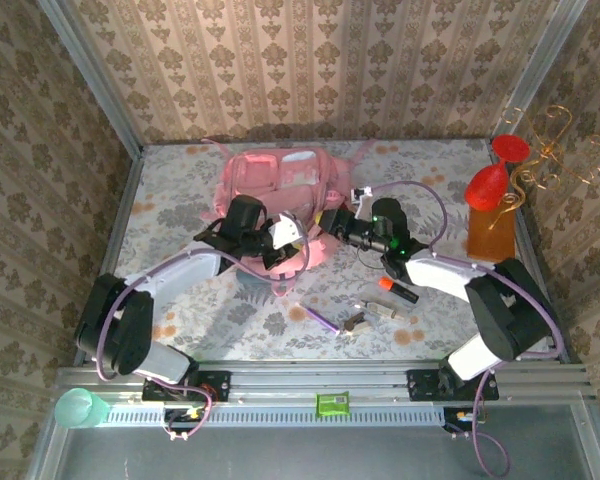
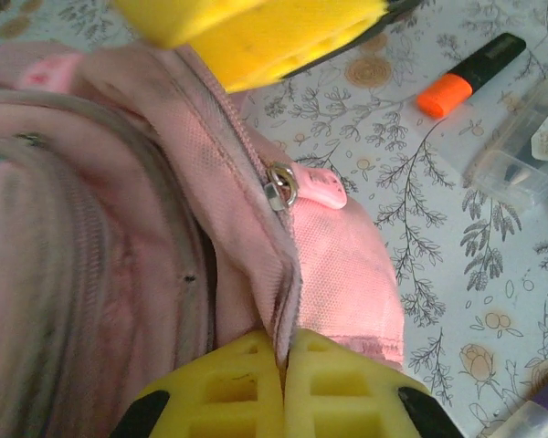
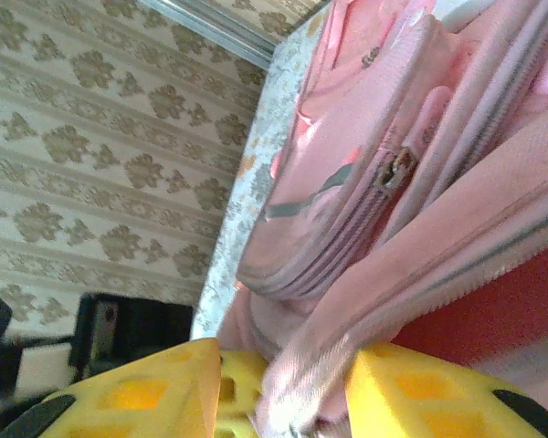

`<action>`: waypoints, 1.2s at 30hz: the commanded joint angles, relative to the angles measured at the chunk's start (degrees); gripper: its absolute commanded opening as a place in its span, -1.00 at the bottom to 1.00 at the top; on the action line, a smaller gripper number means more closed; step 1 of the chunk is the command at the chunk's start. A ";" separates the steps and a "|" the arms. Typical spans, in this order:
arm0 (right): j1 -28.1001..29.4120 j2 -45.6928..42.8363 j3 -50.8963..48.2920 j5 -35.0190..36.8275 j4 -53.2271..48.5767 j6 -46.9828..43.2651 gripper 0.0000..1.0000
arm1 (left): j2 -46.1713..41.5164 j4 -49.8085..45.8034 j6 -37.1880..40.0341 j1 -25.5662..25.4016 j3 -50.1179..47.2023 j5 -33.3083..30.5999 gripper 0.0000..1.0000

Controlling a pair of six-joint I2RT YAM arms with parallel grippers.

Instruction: Pack the student bag

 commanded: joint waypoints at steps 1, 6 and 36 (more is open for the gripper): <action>-0.85 -4.31 -0.33 0.52 -9.39 -10.31 -0.08 | -2.74 7.19 -2.76 1.60 -0.79 2.99 -1.00; -1.03 -10.26 -1.35 0.82 -19.00 -18.20 0.03 | -2.42 7.24 -2.94 1.80 -0.65 3.25 -1.00; 4.34 4.44 9.69 -2.79 -22.95 -32.69 -0.27 | -2.41 6.31 -2.35 1.10 -0.07 3.17 -1.00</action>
